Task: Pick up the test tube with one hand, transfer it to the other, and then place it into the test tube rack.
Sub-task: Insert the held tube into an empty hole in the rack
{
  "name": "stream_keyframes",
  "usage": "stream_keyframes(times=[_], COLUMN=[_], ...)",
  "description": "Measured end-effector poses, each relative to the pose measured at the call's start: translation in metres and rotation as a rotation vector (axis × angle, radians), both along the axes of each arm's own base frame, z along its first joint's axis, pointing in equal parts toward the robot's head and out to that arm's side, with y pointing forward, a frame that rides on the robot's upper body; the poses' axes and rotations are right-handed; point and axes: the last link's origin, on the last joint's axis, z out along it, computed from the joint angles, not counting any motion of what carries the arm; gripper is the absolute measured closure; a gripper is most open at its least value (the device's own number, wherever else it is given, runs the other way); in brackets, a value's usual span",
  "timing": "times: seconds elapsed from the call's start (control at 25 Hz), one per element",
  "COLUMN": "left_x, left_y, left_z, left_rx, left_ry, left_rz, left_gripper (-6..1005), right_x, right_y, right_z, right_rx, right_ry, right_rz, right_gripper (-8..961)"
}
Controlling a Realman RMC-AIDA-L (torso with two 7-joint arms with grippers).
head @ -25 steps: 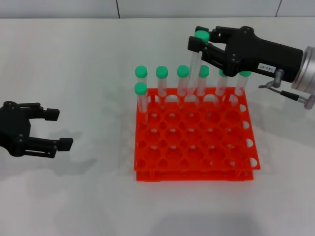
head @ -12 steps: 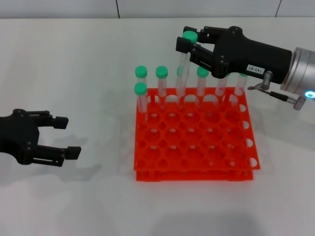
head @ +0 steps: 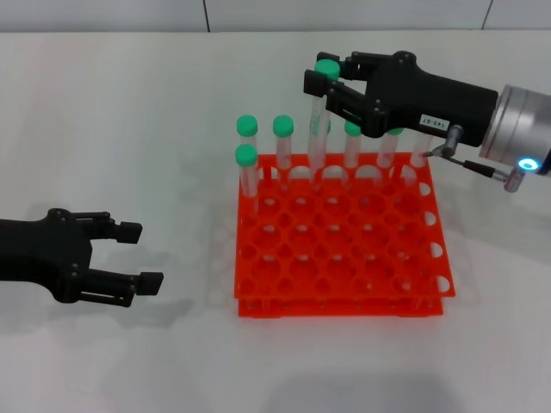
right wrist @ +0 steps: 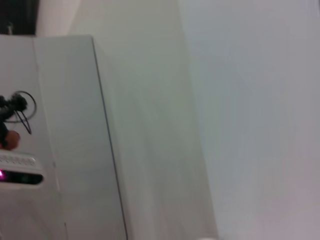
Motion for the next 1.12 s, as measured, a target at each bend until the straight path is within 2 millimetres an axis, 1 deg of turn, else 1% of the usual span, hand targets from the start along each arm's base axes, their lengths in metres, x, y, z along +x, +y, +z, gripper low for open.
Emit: stream_keyframes(times=[0.36, 0.72, 0.96, 1.12], left_x=[0.001, -0.001, -0.003, -0.004], left_y=[0.001, 0.000, -0.001, -0.002], left_z=[0.000, 0.002, 0.003, 0.004], left_rx=[-0.001, 0.001, 0.001, 0.000], left_ry=[0.001, 0.010, 0.014, 0.016], left_rz=[-0.003, -0.003, -0.002, 0.000], left_gripper=[116, 116, 116, 116], right_x=[0.001, -0.002, -0.009, -0.010], right_y=[0.002, -0.001, -0.004, -0.004], right_z=[-0.012, -0.021, -0.028, -0.032], right_rx=[0.015, 0.025, 0.018, 0.016], right_ry=[-0.055, -0.051, -0.038, -0.046], right_rz=[-0.011, -0.001, 0.014, 0.011], right_gripper=[664, 661, 660, 658])
